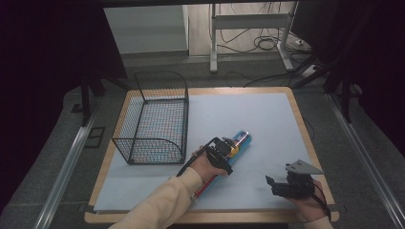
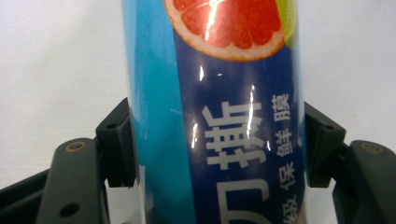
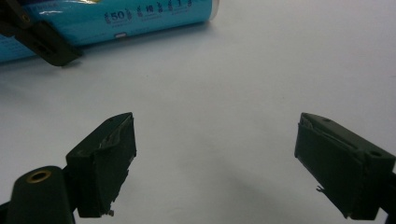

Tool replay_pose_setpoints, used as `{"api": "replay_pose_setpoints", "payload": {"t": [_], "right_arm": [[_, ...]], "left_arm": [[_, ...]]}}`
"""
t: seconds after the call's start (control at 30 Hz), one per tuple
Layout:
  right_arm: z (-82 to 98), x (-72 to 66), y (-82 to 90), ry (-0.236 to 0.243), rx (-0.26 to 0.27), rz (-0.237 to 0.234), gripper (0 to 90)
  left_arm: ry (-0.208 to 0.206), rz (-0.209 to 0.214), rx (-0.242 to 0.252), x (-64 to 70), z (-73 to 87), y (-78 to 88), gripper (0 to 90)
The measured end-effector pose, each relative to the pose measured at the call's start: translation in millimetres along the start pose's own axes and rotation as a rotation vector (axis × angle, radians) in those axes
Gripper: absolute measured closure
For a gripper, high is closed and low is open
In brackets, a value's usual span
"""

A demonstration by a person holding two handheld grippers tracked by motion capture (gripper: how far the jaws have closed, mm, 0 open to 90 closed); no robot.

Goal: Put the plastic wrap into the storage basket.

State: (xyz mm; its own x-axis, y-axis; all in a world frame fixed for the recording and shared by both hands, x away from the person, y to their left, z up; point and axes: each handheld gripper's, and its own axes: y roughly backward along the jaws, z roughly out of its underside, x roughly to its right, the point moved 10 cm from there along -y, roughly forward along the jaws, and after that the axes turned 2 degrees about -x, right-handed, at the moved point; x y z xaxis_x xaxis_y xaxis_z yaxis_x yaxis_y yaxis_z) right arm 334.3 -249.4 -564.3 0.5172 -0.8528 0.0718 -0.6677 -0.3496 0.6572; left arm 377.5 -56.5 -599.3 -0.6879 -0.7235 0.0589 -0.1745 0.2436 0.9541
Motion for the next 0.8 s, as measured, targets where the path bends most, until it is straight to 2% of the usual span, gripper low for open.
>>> {"api": "replay_pose_setpoints", "payload": {"t": [0.17, 0.3, 0.6, 0.63, 0.8], "right_arm": [[-0.5, 0.9, 0.6, -0.005, 0.004, 0.002, 13.1], [-0.7, 1.2, 0.7, -0.009, 0.006, 0.002, 13.1], [-0.8, 2.5, 0.7, -0.01, 0.009, 0.005, 13.1], [-0.5, 2.7, -0.2, -0.011, 0.006, 0.004, 13.1], [-0.8, 3.7, 0.5, -0.014, 0.008, 0.006, 13.1]], "left_arm": [[0.002, 0.022, -0.026, -2.6, 0.5, 2.0, 30.9], [-0.013, 0.011, -0.03, -5.0, 0.7, 3.3, 31.3], [-0.035, 0.05, -0.003, -7.2, -1.7, 22.3, 31.4], [-0.03, 0.054, 0.012, -6.6, -4.5, 26.0, 31.4], [-0.029, 0.059, 0.024, -6.6, -9.1, 33.8, 31.5]]}}
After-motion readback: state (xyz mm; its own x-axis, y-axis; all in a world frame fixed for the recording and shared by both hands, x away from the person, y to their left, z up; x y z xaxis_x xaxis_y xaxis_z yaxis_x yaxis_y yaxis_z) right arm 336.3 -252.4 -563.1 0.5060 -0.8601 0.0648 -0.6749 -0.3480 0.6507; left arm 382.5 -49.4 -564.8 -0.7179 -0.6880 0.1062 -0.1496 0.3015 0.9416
